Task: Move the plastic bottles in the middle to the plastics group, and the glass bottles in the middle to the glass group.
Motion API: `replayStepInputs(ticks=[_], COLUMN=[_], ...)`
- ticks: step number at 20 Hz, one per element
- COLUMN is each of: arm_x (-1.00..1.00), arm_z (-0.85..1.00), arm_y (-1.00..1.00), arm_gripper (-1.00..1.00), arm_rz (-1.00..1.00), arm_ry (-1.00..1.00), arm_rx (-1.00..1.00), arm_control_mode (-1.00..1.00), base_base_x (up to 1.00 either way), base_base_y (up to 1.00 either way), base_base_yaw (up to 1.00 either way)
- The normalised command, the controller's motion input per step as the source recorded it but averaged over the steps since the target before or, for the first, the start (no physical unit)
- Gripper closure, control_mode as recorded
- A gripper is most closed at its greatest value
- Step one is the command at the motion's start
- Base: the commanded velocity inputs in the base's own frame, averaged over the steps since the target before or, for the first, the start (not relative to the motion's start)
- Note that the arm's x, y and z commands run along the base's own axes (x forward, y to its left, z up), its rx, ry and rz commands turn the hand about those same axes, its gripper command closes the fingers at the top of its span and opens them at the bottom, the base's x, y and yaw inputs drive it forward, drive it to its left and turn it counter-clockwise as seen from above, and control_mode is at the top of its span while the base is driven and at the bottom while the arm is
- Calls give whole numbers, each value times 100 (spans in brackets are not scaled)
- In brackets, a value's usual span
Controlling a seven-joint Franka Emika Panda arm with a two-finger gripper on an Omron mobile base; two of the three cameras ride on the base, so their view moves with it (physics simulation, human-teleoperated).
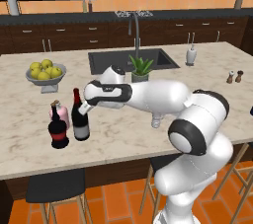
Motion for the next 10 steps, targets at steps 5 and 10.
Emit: replayStepInputs(ticks=[5, 10], arm_x=[-24, -9], arm_z=[3, 6], arm_y=[-19, -46], arm_gripper=[-100, -100], arm_rz=[-2, -9], arm_ry=[-5, 0], arm_rx=[0, 0], arm_control_mode=[-100, -100], base_base_x=[0, 0], base_base_y=[0, 0], base_base_yaw=[0, 0])
